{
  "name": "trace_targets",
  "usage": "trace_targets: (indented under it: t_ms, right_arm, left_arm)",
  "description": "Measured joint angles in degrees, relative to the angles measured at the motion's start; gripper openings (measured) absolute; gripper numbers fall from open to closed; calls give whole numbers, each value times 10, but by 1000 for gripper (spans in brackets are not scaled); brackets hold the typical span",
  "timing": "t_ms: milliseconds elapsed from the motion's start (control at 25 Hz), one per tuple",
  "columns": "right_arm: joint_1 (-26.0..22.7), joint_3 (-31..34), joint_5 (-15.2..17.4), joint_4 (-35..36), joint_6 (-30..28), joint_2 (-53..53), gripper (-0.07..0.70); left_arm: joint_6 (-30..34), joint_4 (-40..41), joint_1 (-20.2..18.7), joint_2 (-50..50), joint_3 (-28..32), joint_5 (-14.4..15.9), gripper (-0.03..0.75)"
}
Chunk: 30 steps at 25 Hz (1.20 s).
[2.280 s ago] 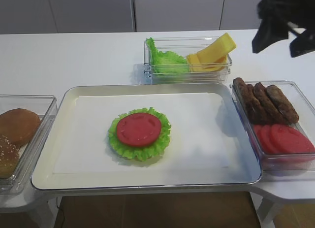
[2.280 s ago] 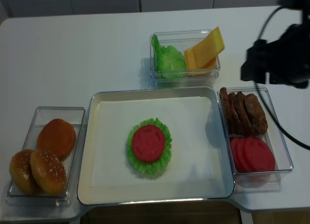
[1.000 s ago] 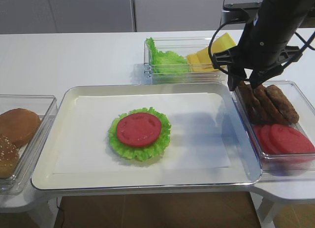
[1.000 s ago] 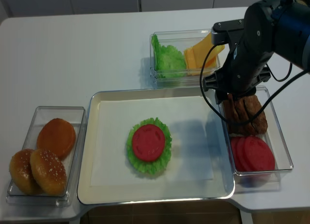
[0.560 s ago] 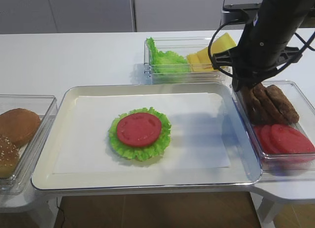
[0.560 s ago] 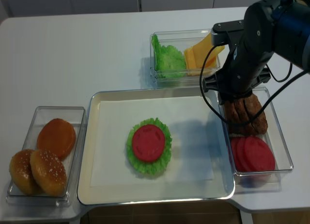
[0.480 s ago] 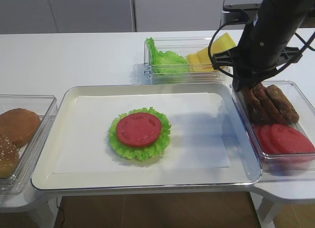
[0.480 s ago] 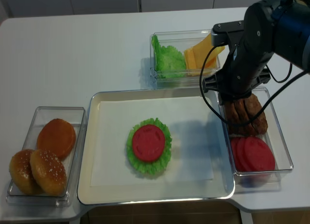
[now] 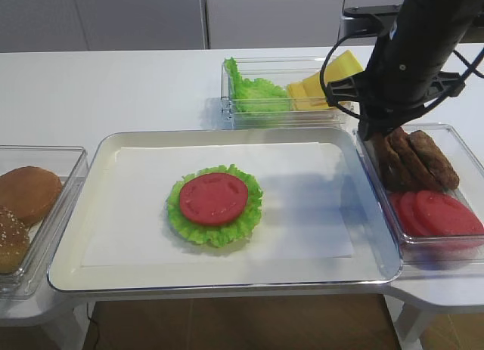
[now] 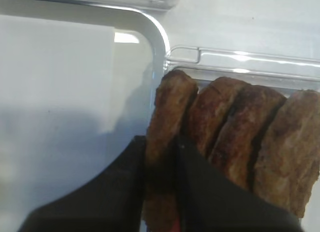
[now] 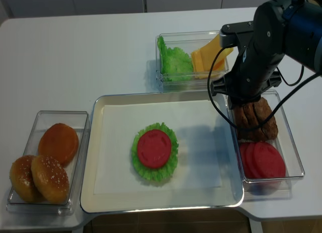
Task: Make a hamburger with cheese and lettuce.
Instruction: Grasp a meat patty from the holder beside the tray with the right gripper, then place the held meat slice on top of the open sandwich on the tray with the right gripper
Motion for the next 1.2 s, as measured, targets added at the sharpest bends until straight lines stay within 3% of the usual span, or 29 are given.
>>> trace_targets:
  t_ms: [760,920,1200]
  right_arm:
    - [7,0,19,15,1,-108,140]
    - [45,0,26,8,11,-135,140]
    - [165,0,20,-53,85,-136,140]
  left_arm:
    - [0,0,0,0,0,0,414]
    - [0,0,0,0,0,0,414]
    - [0,0,0,0,0,0,414]
